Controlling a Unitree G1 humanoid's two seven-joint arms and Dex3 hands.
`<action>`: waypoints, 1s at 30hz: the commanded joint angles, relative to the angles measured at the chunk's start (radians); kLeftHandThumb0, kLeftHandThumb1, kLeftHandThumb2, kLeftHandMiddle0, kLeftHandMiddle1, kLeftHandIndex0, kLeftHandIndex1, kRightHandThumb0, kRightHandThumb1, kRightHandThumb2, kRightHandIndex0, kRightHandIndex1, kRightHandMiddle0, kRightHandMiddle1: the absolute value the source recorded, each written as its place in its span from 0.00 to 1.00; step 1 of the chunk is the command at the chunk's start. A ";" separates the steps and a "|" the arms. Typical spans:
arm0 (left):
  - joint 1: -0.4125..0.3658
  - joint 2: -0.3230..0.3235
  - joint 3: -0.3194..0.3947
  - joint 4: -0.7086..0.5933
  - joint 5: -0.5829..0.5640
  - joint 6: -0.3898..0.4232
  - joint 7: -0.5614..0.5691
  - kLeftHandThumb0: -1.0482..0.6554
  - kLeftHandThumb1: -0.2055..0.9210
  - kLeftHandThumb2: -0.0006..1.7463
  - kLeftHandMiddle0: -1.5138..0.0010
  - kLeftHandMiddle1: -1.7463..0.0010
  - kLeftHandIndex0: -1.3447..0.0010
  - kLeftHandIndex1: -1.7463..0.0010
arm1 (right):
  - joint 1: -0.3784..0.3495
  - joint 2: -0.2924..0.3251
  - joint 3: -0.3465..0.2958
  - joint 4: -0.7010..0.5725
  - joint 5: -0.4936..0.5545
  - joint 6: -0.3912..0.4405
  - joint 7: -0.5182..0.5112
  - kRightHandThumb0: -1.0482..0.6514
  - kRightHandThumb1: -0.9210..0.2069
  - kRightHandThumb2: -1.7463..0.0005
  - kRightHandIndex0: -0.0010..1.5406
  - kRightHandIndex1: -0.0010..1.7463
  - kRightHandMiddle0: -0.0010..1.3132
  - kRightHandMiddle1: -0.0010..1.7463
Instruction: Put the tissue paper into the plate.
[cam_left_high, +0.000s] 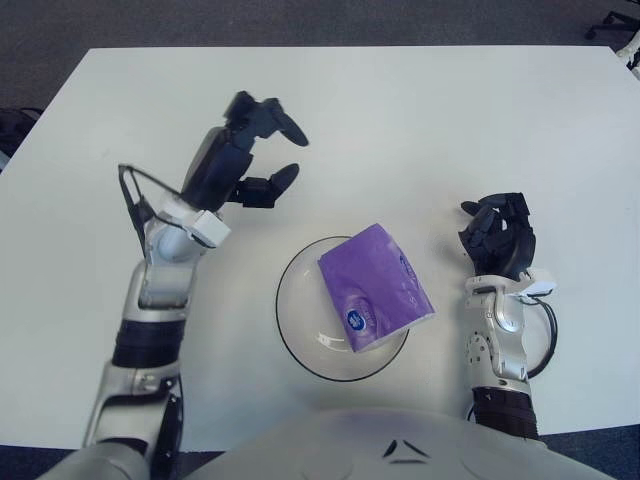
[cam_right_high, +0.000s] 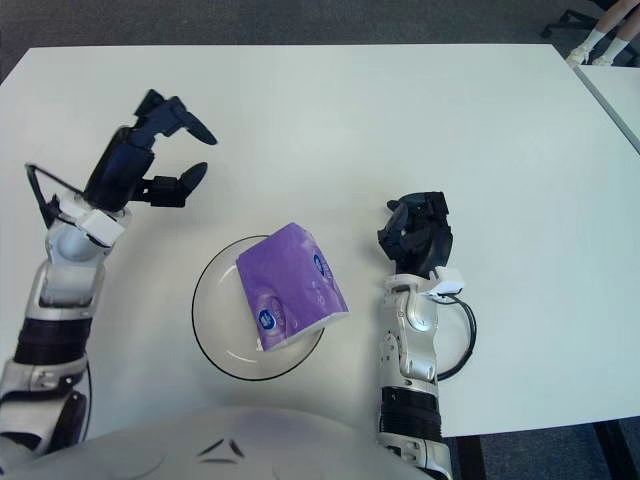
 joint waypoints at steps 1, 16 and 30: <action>0.047 -0.038 0.012 -0.005 0.004 0.015 0.061 0.35 0.54 0.70 0.32 0.00 0.60 0.00 | 0.067 0.053 -0.011 0.114 0.026 0.088 -0.014 0.39 0.26 0.47 0.41 0.88 0.29 1.00; 0.144 -0.188 0.028 0.049 -0.154 0.083 0.174 0.34 0.49 0.74 0.20 0.00 0.56 0.00 | 0.054 0.062 0.005 0.135 -0.010 0.074 -0.033 0.38 0.27 0.46 0.43 0.86 0.29 1.00; 0.222 -0.283 0.035 0.021 -0.146 0.260 0.254 0.32 0.40 0.80 0.16 0.00 0.50 0.00 | 0.055 0.059 0.020 0.120 -0.012 0.079 -0.024 0.38 0.28 0.45 0.43 0.87 0.30 1.00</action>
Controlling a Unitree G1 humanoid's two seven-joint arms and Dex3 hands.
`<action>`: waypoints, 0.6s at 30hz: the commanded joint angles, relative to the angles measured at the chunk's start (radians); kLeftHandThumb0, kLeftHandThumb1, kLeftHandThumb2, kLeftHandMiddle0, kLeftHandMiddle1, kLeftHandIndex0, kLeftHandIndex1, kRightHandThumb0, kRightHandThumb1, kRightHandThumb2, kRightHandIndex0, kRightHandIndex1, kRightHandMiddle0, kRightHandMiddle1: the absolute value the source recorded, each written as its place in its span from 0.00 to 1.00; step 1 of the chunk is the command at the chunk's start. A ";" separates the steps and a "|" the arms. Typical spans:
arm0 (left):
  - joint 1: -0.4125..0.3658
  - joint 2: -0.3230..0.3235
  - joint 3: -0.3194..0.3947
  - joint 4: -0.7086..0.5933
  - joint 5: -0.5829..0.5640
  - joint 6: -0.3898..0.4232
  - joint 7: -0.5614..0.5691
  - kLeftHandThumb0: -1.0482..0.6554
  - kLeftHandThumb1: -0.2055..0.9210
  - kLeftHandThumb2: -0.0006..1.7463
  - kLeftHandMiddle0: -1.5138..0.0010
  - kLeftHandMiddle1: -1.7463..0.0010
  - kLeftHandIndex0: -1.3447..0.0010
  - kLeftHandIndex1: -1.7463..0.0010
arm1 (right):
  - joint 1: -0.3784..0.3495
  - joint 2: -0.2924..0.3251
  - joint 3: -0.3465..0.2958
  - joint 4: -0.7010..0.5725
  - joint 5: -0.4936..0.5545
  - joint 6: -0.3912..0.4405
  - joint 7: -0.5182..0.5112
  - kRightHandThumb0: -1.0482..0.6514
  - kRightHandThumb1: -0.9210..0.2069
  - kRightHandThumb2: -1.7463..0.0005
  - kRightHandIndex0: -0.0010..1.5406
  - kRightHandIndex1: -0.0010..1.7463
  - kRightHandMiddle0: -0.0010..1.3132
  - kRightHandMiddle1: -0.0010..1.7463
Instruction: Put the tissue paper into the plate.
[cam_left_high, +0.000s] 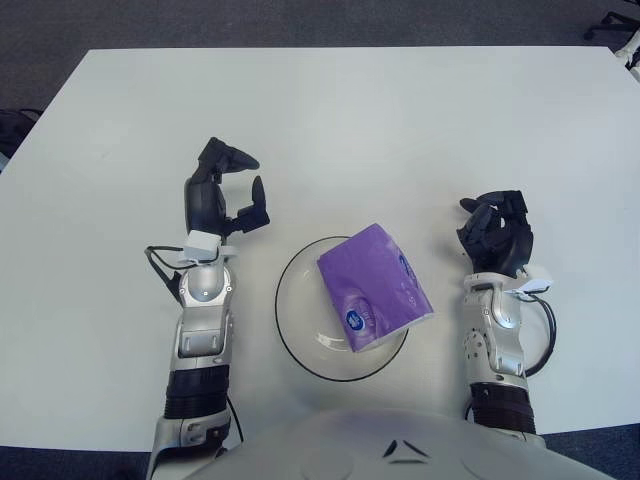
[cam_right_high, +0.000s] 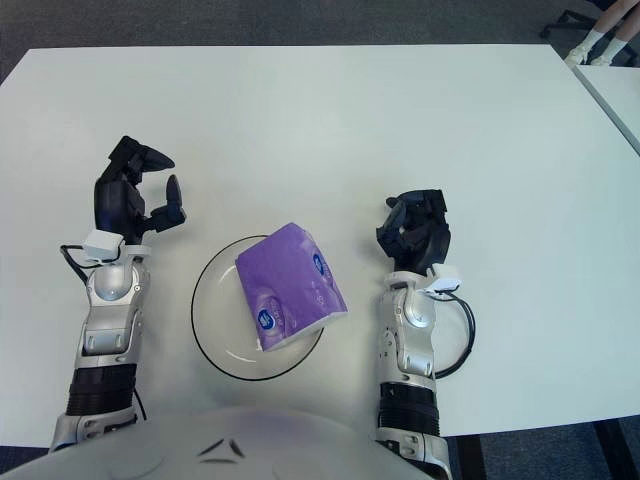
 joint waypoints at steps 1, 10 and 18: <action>0.044 -0.008 0.009 0.023 0.011 0.020 0.031 0.32 0.40 0.81 0.16 0.00 0.50 0.00 | 0.068 0.057 0.013 0.096 0.007 0.097 -0.016 0.38 0.28 0.45 0.43 0.87 0.30 1.00; 0.080 0.000 0.009 0.088 0.001 -0.002 0.039 0.32 0.43 0.78 0.16 0.00 0.52 0.00 | 0.067 0.053 0.016 0.098 0.006 0.092 0.003 0.38 0.28 0.45 0.45 0.87 0.30 1.00; 0.096 0.008 0.012 0.155 -0.021 -0.049 0.027 0.33 0.47 0.75 0.17 0.00 0.55 0.00 | 0.068 0.048 0.020 0.096 0.003 0.092 0.011 0.38 0.29 0.45 0.46 0.86 0.30 1.00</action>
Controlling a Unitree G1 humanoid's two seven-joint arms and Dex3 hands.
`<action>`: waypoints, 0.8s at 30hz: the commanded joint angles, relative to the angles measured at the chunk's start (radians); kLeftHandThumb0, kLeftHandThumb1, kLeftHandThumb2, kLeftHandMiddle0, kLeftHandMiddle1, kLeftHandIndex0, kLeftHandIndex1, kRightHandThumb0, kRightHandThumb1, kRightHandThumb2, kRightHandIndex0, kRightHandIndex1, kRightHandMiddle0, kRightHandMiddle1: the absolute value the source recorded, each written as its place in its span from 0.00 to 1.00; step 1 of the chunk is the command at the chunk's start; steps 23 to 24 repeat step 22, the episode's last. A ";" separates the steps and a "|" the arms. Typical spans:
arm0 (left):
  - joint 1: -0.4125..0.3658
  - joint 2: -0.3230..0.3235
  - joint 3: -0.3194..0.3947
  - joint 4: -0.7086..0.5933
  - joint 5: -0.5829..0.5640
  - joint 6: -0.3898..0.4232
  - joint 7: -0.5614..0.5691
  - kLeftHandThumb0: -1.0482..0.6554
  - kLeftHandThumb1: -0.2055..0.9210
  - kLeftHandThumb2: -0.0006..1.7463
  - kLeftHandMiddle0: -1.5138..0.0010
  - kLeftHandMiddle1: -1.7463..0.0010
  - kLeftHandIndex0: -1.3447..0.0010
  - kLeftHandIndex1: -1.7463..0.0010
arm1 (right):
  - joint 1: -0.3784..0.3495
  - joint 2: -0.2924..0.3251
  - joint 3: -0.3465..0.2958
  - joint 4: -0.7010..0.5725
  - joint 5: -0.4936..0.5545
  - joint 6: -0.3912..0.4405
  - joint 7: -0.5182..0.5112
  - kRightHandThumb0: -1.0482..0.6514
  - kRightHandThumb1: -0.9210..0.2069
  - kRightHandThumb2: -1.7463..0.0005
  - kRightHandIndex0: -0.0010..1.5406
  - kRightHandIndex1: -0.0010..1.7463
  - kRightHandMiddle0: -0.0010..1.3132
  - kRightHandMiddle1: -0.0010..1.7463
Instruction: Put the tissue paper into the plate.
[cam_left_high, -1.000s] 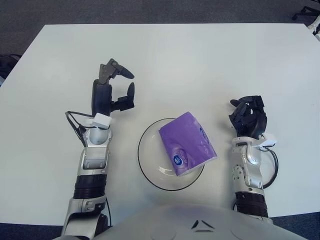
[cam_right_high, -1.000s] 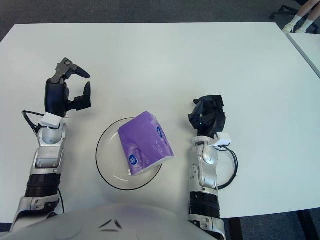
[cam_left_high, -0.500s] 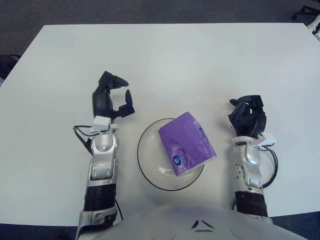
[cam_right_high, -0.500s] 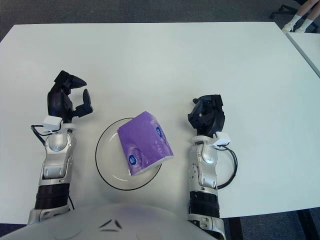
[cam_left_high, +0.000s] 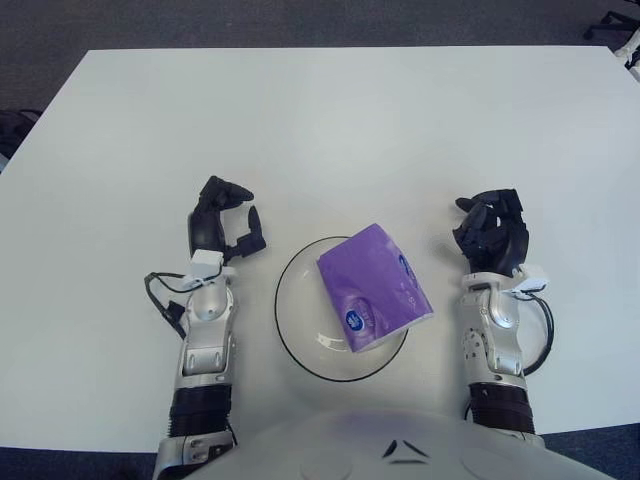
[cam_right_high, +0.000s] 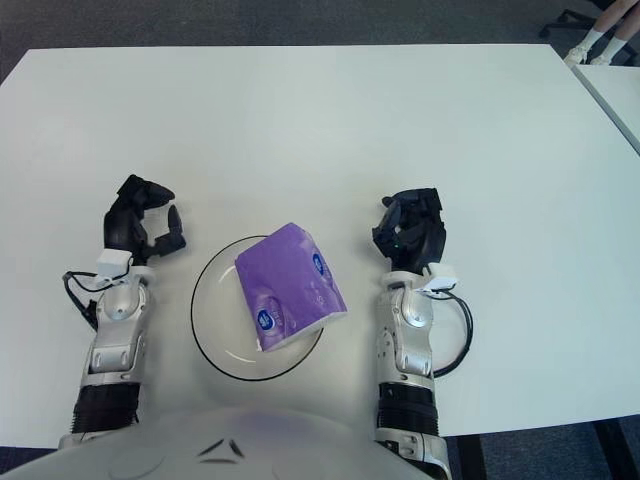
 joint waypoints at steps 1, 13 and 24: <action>0.025 0.010 0.002 0.025 -0.014 -0.028 -0.005 0.33 0.47 0.75 0.17 0.00 0.55 0.00 | 0.067 0.048 0.006 0.096 0.014 0.092 -0.007 0.38 0.29 0.44 0.45 0.86 0.30 1.00; 0.077 0.003 -0.019 0.071 -0.040 -0.064 -0.023 0.34 0.50 0.73 0.20 0.00 0.57 0.00 | 0.053 0.033 0.004 0.125 0.006 0.074 0.013 0.38 0.30 0.43 0.47 0.87 0.31 1.00; 0.106 -0.001 -0.039 0.084 -0.038 -0.078 -0.029 0.34 0.52 0.71 0.20 0.00 0.58 0.00 | 0.050 0.034 0.002 0.133 0.000 0.069 0.020 0.38 0.31 0.43 0.47 0.87 0.31 1.00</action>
